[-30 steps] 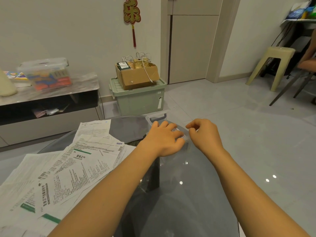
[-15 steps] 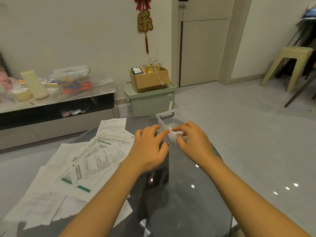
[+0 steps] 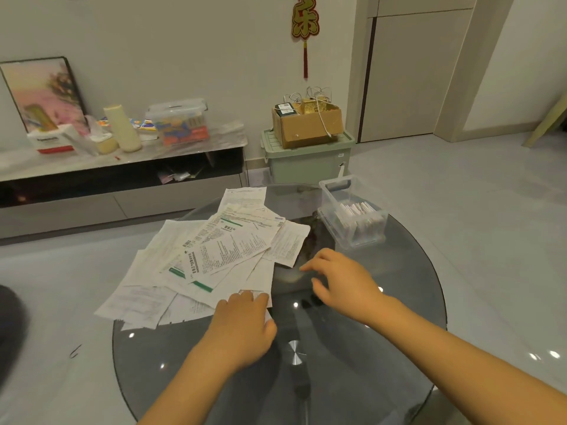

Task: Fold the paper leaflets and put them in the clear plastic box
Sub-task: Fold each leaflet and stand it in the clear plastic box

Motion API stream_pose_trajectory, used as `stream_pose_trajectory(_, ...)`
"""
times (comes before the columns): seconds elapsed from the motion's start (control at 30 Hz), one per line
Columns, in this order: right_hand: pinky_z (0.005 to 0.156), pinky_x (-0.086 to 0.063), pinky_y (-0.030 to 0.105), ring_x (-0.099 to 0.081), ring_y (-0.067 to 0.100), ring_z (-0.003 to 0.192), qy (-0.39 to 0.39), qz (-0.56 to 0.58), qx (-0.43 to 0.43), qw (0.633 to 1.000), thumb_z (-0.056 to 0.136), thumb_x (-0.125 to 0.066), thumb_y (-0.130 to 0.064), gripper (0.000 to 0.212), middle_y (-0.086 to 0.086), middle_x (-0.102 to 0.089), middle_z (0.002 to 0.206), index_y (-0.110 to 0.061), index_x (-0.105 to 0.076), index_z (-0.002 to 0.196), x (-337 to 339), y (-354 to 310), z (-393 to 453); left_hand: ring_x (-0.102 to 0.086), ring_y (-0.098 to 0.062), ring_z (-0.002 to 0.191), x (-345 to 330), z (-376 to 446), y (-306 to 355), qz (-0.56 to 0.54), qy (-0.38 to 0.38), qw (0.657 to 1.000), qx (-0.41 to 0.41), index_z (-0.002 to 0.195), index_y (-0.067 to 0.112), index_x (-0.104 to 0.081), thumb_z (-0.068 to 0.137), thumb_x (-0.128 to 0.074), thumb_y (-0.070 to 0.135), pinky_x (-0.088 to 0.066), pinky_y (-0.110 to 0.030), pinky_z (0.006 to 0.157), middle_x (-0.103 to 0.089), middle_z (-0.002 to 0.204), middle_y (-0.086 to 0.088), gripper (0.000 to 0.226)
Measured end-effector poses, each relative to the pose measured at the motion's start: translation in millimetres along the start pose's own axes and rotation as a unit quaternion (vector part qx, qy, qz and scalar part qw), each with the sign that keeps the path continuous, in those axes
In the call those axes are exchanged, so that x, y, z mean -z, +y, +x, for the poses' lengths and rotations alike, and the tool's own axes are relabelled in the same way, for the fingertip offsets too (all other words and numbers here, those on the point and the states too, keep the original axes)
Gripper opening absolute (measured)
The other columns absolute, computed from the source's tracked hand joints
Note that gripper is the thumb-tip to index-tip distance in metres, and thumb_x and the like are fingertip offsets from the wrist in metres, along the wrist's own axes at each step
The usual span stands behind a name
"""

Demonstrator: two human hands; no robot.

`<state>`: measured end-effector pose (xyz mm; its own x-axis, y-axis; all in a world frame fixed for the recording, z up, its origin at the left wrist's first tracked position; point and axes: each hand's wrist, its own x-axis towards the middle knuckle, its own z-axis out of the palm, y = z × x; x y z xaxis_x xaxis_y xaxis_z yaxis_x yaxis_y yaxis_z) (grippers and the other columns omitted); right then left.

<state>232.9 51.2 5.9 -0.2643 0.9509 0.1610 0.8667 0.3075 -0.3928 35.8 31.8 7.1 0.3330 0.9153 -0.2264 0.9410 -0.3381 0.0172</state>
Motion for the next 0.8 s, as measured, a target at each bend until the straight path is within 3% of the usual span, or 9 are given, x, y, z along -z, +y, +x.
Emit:
stream_pose_trajectory(0.1,0.089,-0.045,0.029,-0.049,0.012,0.111,-0.066,-0.003,0.023,0.998,0.090,-0.054,-0.028,0.032,-0.007,-0.053,0.118,-0.029,-0.059,0.121,-6,3,0,-0.033,-0.022,0.129,-13,-1,-4,-0.062,-0.024,0.996,-0.053,0.138,0.025,-0.034,0.094,-0.041,0.036,-0.029,-0.035,0.105,-0.037,0.137,0.001,0.046)
stream_pose_trajectory(0.23,0.092,-0.043,0.031,-0.046,0.010,0.110,-0.144,-0.016,0.058,0.988,0.081,-0.066,-0.041,0.037,-0.010,-0.055,0.117,-0.030,-0.063,0.116,-6,4,0,-0.007,-0.012,0.145,-13,4,-3,-0.154,-0.052,0.981,-0.110,0.149,0.029,-0.014,0.093,-0.049,0.031,-0.009,-0.031,0.117,-0.007,0.158,0.009,0.066)
stream_pose_trajectory(0.4,0.091,-0.044,0.031,-0.043,0.009,0.109,-0.167,-0.010,0.078,0.983,0.076,-0.071,-0.044,0.037,-0.012,-0.057,0.115,-0.028,-0.066,0.109,-13,4,3,-0.023,-0.003,0.137,-15,12,-5,-0.250,-0.030,0.958,-0.138,0.142,0.038,-0.027,0.087,-0.060,0.026,-0.024,-0.028,0.113,-0.026,0.148,0.018,0.066)
stream_pose_trajectory(0.53,0.091,-0.043,0.029,-0.045,0.009,0.108,-0.121,-0.015,0.068,0.990,0.080,-0.067,-0.044,0.038,-0.011,-0.057,0.117,-0.027,-0.063,0.115,-17,4,7,-0.027,-0.010,0.130,-12,14,-13,-0.139,0.080,0.983,-0.085,0.139,0.030,-0.035,0.087,-0.059,0.035,-0.024,-0.026,0.108,-0.033,0.142,0.012,0.057)
stream_pose_trajectory(0.7,0.103,-0.035,0.028,-0.043,0.011,0.122,-0.099,-0.033,0.051,0.993,0.086,-0.062,-0.041,0.048,-0.013,-0.053,0.133,-0.028,-0.052,0.132,-27,8,14,-0.033,-0.014,0.130,-13,14,-22,-0.121,0.035,0.991,-0.044,0.143,0.025,-0.030,0.089,-0.058,0.039,-0.029,-0.031,0.108,-0.036,0.143,0.008,0.063)
stream_pose_trajectory(0.8,0.099,-0.036,0.028,-0.049,0.012,0.115,-0.092,-0.037,0.050,0.994,0.086,-0.063,-0.042,0.039,-0.012,-0.060,0.124,-0.028,-0.062,0.122,-29,10,19,-0.038,-0.013,0.125,-13,15,-22,-0.140,0.061,0.987,-0.041,0.141,0.028,-0.035,0.089,-0.058,0.037,-0.034,-0.030,0.104,-0.044,0.135,0.008,0.057)
